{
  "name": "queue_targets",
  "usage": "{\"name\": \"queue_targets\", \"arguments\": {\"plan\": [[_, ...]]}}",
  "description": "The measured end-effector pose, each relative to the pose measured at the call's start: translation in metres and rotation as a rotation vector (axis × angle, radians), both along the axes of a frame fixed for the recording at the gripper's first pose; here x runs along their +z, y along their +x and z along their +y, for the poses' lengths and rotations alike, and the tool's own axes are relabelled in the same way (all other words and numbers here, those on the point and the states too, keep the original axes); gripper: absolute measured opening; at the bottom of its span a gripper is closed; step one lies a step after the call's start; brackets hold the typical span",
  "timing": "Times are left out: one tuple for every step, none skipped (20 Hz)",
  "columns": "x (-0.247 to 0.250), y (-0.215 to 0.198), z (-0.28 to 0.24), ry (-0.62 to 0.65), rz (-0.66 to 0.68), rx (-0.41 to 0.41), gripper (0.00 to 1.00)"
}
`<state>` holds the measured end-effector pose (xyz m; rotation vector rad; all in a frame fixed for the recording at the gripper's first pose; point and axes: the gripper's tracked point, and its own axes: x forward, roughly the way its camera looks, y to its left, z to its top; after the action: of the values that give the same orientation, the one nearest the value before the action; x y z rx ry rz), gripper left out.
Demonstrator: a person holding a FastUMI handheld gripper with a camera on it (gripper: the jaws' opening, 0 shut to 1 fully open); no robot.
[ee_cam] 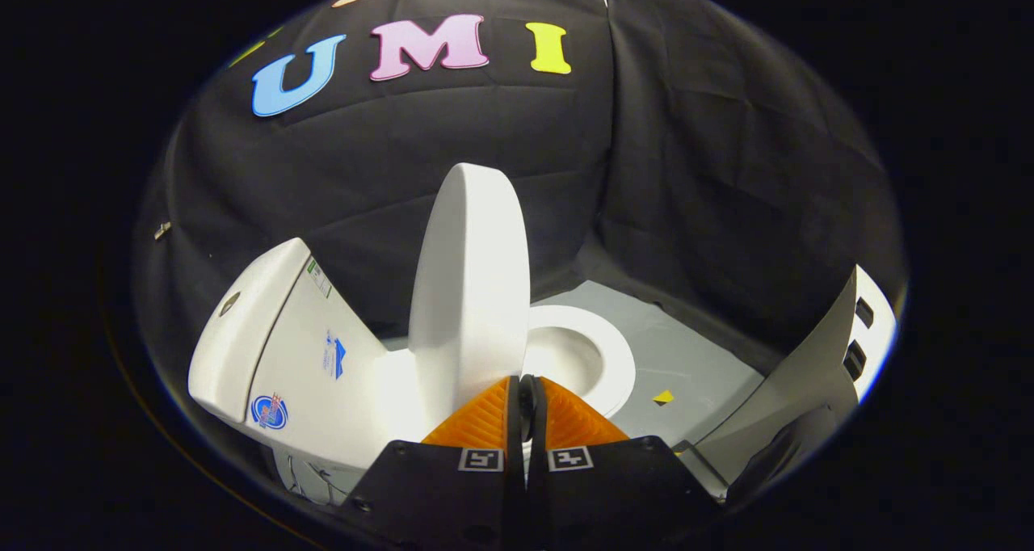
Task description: Open the toilet lid.
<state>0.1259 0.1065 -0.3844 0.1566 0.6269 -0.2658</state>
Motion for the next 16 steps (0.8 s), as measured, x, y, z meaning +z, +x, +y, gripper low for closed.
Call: {"name": "queue_targets", "arguments": {"plan": [[0.003, -0.001, 0.007, -0.017, -0.006, 0.005, 0.05], [0.007, -0.001, 0.013, -0.034, -0.015, 0.012, 0.05], [0.011, -0.001, 0.019, -0.047, -0.024, 0.019, 0.05], [0.015, -0.002, 0.025, -0.060, -0.034, 0.027, 0.05], [0.019, -0.002, 0.032, -0.074, -0.044, 0.037, 0.05], [0.022, -0.004, 0.041, -0.085, -0.055, 0.046, 0.05], [0.025, -0.005, 0.049, -0.093, -0.066, 0.060, 0.05], [0.030, -0.005, 0.059, -0.099, -0.078, 0.074, 0.05], [0.033, -0.006, 0.069, -0.102, -0.089, 0.087, 0.05], [0.034, -0.008, 0.079, -0.109, -0.097, 0.101, 0.05], [0.036, -0.008, 0.089, -0.116, -0.106, 0.114, 0.05], [0.038, -0.007, 0.100, -0.133, -0.114, 0.133, 0.06], [0.039, -0.007, 0.107, -0.147, -0.120, 0.142, 0.05], [0.040, -0.007, 0.114, -0.159, -0.128, 0.144, 0.06], [0.041, -0.008, 0.121, -0.172, -0.136, 0.149, 0.06], [0.042, -0.010, 0.129, -0.180, -0.143, 0.161, 0.06]]}}
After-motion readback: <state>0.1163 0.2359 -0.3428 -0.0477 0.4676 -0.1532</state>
